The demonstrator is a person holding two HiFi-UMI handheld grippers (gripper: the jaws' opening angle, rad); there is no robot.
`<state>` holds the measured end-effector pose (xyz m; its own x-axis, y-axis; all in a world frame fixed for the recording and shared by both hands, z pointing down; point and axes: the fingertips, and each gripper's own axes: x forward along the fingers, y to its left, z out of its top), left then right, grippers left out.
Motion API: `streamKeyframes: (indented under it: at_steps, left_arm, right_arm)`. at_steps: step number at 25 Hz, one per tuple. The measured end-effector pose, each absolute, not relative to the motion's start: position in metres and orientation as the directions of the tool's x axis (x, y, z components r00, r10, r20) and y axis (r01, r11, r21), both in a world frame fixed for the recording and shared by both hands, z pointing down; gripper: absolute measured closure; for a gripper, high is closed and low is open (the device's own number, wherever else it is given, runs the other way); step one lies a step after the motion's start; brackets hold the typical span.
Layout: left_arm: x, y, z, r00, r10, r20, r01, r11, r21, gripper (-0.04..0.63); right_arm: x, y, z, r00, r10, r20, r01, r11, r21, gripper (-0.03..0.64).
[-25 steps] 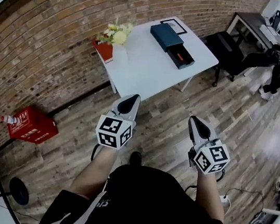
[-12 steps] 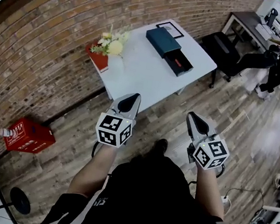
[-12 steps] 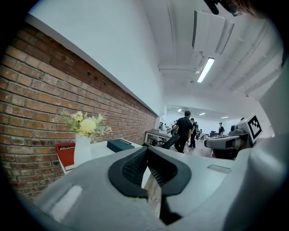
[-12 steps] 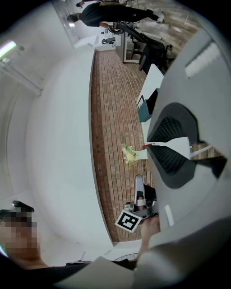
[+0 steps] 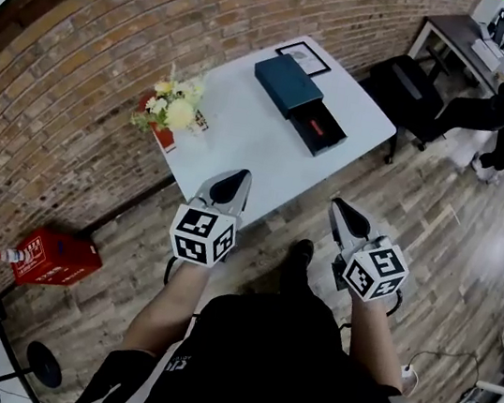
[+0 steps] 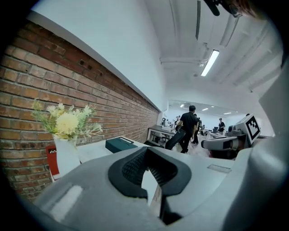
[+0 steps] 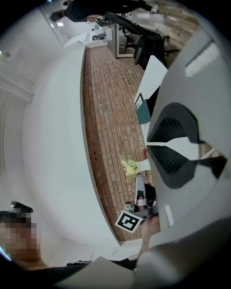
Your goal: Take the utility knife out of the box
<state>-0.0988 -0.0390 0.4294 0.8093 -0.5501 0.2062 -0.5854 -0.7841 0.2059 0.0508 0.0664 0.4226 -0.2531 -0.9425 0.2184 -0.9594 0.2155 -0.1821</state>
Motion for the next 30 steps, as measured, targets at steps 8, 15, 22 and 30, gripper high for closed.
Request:
streamKeyframes:
  at_steps: [8,15,22,30]
  left_arm:
    - [-0.005,-0.113,0.453,0.764,-0.577,0.288,-0.639,-0.736,0.221,0.588]
    - [0.055,-0.160,0.461,0.717,-0.604,0.348,-0.687,-0.697,0.206,0.588]
    - [0.082,-0.187,0.459,0.687,-0.624,0.372,-0.712,-0.680,0.176,0.588]
    - [0.073,-0.218,0.462,0.686,-0.632,0.362,-0.716,-0.674,0.180,0.588]
  right_arm:
    - [0.147,-0.021,0.454,-0.333,-0.902,0.273,-0.932,0.270,-0.243,0.594]
    - [0.215,-0.081,0.462,-0.400,-0.872,0.281,-0.905,0.328,-0.270,0.588]
    - [0.231,-0.124,0.476,-0.465,-0.837,0.289,-0.874,0.381,-0.303,0.586]
    - [0.216,-0.154,0.496,-0.480,-0.781,0.400,-0.874,0.390,-0.289,0.580]
